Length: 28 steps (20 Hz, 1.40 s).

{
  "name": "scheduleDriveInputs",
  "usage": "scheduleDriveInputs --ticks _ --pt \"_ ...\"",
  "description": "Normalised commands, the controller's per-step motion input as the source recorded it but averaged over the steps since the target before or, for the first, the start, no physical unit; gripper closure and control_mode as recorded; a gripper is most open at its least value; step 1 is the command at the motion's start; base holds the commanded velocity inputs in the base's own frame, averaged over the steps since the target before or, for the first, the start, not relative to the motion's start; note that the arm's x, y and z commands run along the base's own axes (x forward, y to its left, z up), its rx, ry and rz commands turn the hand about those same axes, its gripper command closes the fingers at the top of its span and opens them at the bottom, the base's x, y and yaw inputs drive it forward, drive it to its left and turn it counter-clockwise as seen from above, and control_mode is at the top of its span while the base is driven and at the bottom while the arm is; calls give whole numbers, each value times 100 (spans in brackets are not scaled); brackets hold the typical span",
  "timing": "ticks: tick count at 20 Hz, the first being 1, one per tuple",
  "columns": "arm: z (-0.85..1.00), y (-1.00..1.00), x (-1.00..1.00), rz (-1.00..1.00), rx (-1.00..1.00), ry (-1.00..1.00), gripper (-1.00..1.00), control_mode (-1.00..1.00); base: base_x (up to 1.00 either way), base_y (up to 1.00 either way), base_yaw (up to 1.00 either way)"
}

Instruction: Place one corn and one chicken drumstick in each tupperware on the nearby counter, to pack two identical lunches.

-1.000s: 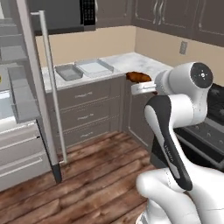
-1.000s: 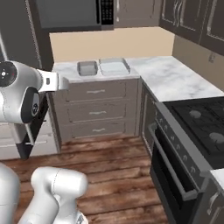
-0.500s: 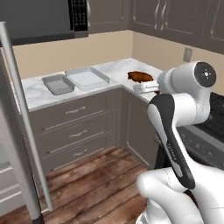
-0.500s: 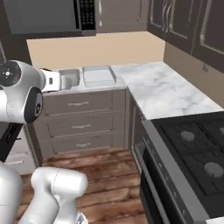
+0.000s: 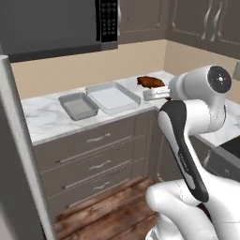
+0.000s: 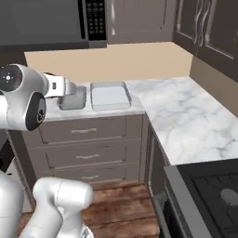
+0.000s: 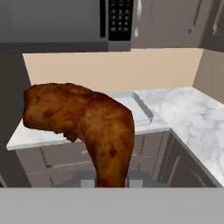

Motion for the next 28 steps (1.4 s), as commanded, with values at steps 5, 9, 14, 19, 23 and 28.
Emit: scheduleDriveInputs --ticks 5,9,14,19,23,28 --pt "0 0 0 0 0 0 100 100 79 0 33" --pt "0 0 0 0 0 0 100 100 80 0 41" --pt "0 0 0 0 0 0 100 100 85 -4 39" --pt "0 0 0 0 0 0 100 100 68 -26 24" --pt "0 0 0 0 0 0 100 100 -13 -34 14" --pt "-55 -36 -30 4 0 14 100 -100 -8 -5 2"
